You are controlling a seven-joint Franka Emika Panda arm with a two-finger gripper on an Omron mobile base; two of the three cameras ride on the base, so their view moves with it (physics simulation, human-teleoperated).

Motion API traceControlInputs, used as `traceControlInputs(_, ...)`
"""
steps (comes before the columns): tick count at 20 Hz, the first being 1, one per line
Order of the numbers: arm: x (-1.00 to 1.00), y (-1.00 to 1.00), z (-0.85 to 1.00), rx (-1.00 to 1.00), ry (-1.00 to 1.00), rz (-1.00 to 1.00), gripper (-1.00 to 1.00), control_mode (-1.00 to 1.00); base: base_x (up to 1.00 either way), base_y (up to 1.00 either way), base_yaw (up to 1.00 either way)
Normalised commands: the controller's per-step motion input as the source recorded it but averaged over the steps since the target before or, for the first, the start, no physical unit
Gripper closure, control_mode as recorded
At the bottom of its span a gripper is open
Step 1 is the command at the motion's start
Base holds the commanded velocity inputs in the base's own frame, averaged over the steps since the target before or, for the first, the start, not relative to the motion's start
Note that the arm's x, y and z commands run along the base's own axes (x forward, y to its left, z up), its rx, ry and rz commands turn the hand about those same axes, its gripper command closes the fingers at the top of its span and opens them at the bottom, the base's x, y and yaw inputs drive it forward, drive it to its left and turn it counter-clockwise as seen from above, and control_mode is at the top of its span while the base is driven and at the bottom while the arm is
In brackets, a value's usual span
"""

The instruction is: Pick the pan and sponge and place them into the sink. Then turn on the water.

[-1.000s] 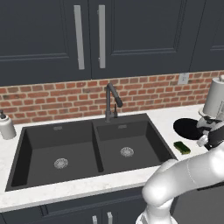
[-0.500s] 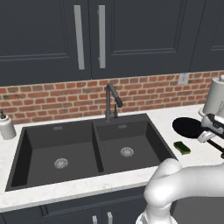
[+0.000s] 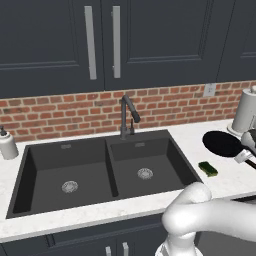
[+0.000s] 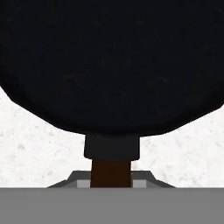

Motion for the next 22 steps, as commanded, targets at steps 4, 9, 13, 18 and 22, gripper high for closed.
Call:
traceControlInputs(4,-0.32,0.08,0.49,0.0,-0.11,0.04,1.0,-1.0,0.0,0.0,0.0)
traceControlInputs(9,-0.22,0.18,0.52,-0.01,0.0,0.12,1.0,-1.0,0.0,0.0,0.0)
traceControlInputs(13,-0.15,0.18,0.57,-0.02,0.01,0.16,1.0,-1.0,0.0,0.0,0.0)
traceControlInputs(18,-0.05,0.22,0.33,-0.01,0.03,0.16,1.0,-1.0,0.0,0.0,0.0)
traceControlInputs(22,0.0,0.4,0.01,-0.01,0.04,0.12,1.0,-1.0,0.0,0.0,0.0)
